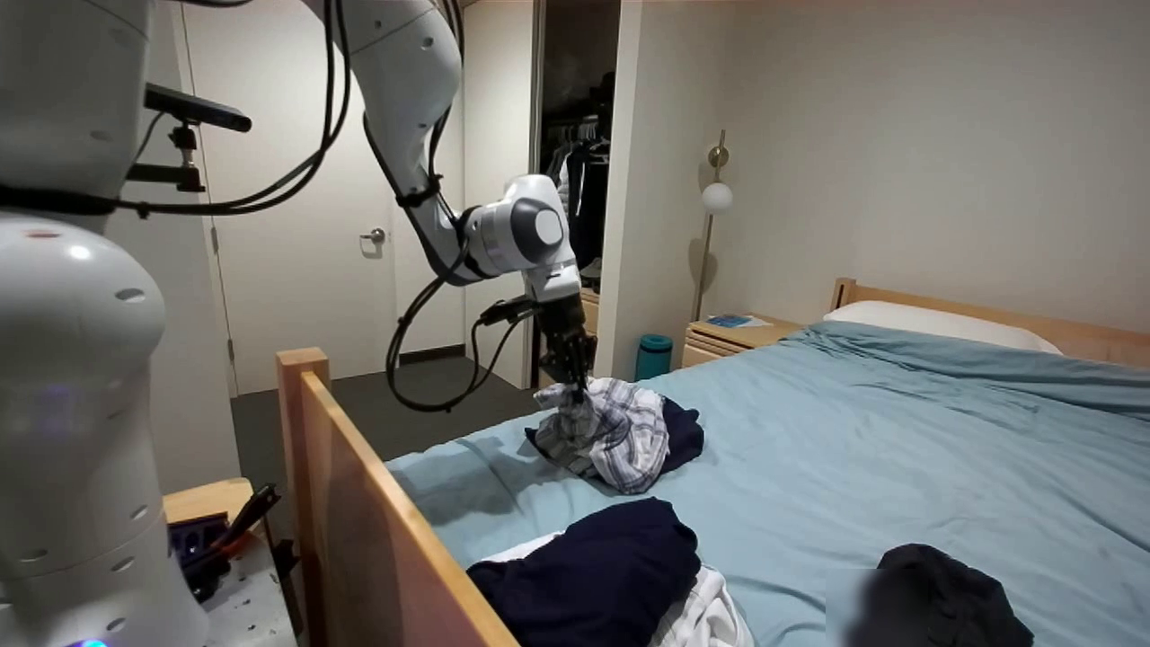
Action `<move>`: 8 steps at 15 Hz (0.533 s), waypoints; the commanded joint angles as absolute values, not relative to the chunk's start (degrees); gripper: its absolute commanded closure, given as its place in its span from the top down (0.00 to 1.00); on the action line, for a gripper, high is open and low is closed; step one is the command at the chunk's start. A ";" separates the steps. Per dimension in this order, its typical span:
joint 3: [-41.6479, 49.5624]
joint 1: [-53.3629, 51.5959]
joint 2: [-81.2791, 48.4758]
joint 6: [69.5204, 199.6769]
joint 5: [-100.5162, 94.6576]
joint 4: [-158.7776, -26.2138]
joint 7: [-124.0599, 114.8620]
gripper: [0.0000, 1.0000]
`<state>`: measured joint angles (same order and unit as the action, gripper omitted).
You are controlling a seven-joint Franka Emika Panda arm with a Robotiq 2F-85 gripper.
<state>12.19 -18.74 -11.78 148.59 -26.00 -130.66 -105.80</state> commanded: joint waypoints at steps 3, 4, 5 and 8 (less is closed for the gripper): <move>4.53 -12.54 -2.16 128.82 -26.21 -123.44 -90.98 0.06; 3.40 -11.82 -1.38 125.44 -25.99 -121.52 -88.92 0.06; 2.32 -11.13 -0.65 121.90 -25.16 -119.45 -86.08 0.06; -0.25 -9.81 0.06 113.23 -25.20 -113.40 -80.95 0.06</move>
<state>2.82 -12.13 -0.67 120.45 -26.01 -118.26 -86.91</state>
